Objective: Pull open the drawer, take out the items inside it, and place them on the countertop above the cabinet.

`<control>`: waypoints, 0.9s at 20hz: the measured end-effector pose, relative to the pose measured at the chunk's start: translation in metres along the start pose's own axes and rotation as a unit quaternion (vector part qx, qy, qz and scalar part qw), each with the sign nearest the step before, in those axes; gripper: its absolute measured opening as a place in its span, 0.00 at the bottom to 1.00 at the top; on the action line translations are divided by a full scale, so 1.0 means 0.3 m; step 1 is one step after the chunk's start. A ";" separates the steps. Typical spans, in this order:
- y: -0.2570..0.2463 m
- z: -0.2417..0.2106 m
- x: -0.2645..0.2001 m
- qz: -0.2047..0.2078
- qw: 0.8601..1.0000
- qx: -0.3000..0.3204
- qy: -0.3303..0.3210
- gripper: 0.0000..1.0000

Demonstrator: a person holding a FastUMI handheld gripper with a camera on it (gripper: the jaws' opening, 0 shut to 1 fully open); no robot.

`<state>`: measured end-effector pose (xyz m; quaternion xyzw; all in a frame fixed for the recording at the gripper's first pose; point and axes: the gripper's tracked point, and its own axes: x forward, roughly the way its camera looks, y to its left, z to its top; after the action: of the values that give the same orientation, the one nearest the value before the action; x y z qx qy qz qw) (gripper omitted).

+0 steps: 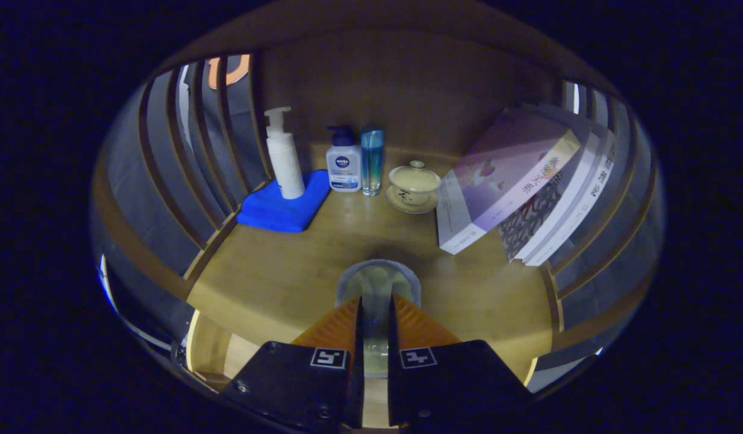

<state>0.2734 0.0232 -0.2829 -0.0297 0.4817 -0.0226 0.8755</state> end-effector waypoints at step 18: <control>0.042 -0.081 -0.282 0.051 0.991 0.019 -0.123 0.78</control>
<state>0.2078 0.0408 -0.2256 0.0091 0.3703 0.0171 0.9287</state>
